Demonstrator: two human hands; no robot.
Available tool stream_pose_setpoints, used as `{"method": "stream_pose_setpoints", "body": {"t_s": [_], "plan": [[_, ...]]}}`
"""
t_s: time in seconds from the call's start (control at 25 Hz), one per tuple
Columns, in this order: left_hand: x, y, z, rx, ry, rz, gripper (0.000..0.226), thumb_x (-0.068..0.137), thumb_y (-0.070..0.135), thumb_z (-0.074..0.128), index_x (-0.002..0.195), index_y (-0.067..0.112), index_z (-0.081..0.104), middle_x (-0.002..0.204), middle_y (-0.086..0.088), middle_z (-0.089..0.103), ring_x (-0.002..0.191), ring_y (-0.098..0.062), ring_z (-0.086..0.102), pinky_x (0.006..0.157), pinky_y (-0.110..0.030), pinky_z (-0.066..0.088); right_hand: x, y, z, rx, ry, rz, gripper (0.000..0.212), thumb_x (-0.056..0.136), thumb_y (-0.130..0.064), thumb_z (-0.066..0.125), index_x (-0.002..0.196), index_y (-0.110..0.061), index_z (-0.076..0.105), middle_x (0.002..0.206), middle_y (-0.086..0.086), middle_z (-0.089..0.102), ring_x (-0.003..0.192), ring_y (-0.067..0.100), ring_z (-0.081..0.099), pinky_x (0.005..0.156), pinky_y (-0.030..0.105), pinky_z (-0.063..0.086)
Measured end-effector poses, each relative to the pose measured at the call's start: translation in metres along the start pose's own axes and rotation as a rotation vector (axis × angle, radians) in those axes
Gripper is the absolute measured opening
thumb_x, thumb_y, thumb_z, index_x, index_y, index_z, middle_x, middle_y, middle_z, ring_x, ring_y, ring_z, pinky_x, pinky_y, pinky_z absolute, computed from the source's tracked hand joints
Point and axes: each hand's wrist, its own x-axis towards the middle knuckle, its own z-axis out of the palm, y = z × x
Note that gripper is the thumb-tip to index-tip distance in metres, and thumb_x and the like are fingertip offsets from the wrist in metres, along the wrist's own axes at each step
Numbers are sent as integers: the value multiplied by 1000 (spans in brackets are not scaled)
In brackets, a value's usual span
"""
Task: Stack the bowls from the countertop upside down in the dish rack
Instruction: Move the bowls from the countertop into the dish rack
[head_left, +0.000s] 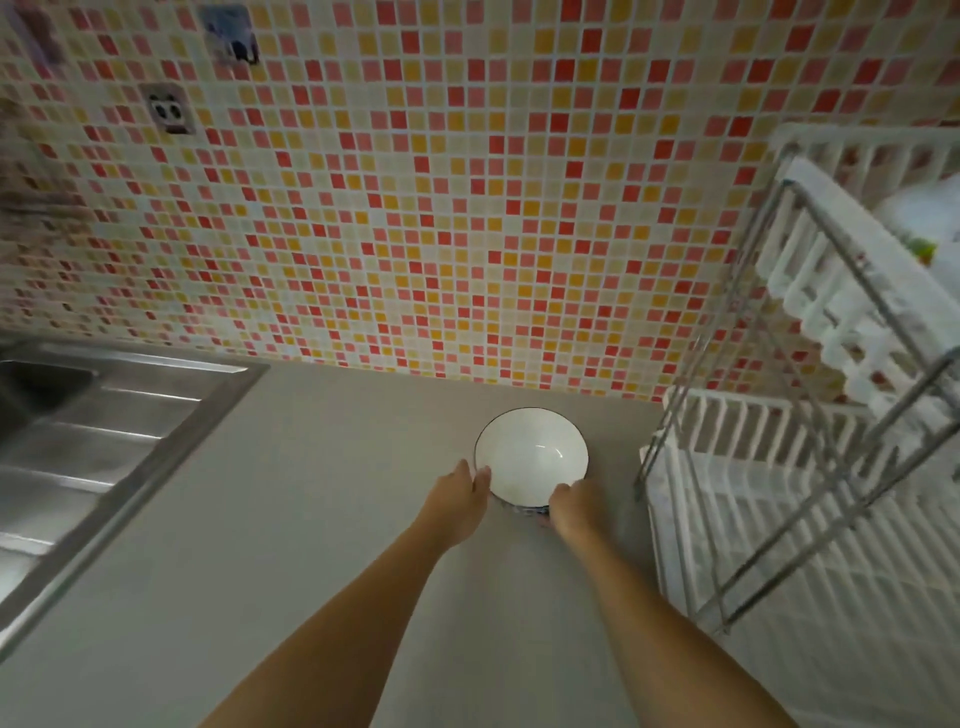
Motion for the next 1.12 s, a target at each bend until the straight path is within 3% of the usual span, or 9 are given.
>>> {"method": "stream_pose_setpoints", "body": {"t_s": [0.16,0.36,0.56,0.72,0.8,0.88,0.96,1.04,1.12], "plan": [[-6,8,-29,-99,87,-36,68,98,45,27,148,4,7,144,-25,41,131,-38,41,108,-41,34,-61,-24,-21,-43,64,-223,35,89,-2,42,124,0,46,119,18,59,97,34,59,71,23,52],[-45,37,-110,-231,348,184,53,97,38,39,143,14,30,132,-12,56,113,-31,57,92,-40,47,-128,-76,-65,-36,61,-711,52,92,-1,39,142,-13,30,137,6,46,115,23,53,91,29,47],[-111,88,-178,-355,588,415,41,99,31,38,133,11,49,94,-12,67,68,-16,56,56,-15,42,-196,-135,-129,35,151,-986,52,95,-8,40,145,-17,26,133,0,52,115,20,56,95,34,50],[-165,135,-203,-441,854,744,40,95,29,45,127,6,54,100,5,61,88,-2,61,66,5,41,-246,-169,-189,179,157,-1117,58,93,-7,46,140,-38,30,115,-21,54,106,4,58,88,23,49],[-186,164,-216,-461,918,897,48,90,39,43,126,8,54,94,11,63,79,11,60,63,4,41,-268,-175,-222,198,191,-1261,59,93,-5,49,132,-46,34,111,-30,54,101,-10,56,84,12,49],[-207,197,-224,-430,892,1044,52,90,53,42,128,18,50,97,27,63,79,14,60,63,2,43,-279,-178,-258,231,261,-1399,59,91,-2,51,134,-40,39,115,-27,57,104,-8,56,86,12,48],[-225,230,-225,-338,745,1182,56,84,56,50,134,33,38,110,37,59,93,13,61,72,-1,47,-280,-177,-300,263,354,-1495,57,86,-2,49,132,-36,42,112,-32,59,102,-8,58,85,13,49],[-231,255,-218,-313,451,1288,76,76,37,61,142,34,25,131,23,53,113,-2,59,90,-15,50,-274,-174,-343,236,495,-1564,51,84,-13,47,130,-34,44,104,-41,57,94,-15,58,79,9,50],[-234,283,-202,-369,113,1319,90,66,20,58,146,36,18,146,7,42,131,-16,47,105,-30,43,-267,-162,-389,171,622,-1614,47,86,-21,54,131,-29,45,113,-40,51,98,-20,54,83,6,48]]}}
